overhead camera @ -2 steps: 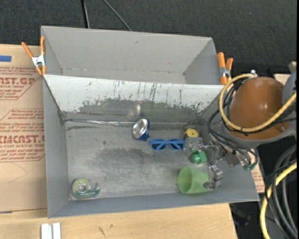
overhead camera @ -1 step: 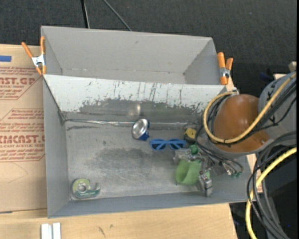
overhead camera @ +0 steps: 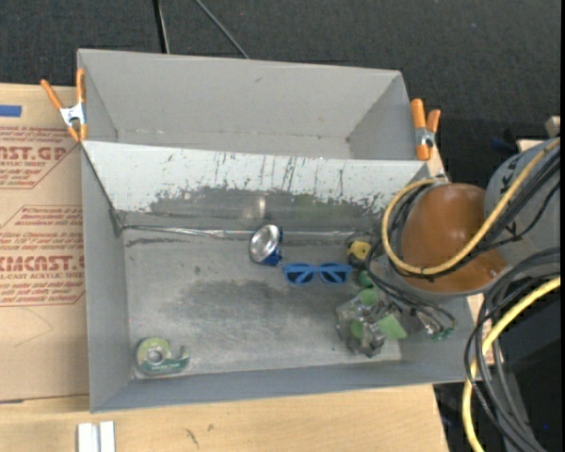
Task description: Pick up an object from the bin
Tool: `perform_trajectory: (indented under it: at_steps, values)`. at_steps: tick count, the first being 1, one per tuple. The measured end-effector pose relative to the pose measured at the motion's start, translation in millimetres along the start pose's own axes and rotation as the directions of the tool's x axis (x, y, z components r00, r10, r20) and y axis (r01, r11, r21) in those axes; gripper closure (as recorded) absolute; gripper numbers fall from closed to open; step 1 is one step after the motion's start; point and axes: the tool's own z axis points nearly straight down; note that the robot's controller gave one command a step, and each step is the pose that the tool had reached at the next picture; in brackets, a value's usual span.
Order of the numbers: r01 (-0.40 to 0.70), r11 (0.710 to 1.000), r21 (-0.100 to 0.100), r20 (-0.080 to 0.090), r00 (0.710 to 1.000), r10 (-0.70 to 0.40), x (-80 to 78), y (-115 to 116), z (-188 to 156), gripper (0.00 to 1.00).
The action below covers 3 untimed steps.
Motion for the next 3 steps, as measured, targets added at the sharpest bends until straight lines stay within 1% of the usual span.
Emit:
perform_trajectory:
  at_steps: [1, 2, 3]
  values:
    - [0.0, 1.0, 0.005, 0.011, 1.0, 0.0, -3.0, -1, -1, 0.0]
    - [-0.127, 0.992, 0.003, 0.002, 0.992, 0.127, 5.1, -80, 0, 0.0]
    - [-0.121, 0.993, 0.0, 0.0, 0.993, 0.121, 4.4, -77, 0, 1.0]
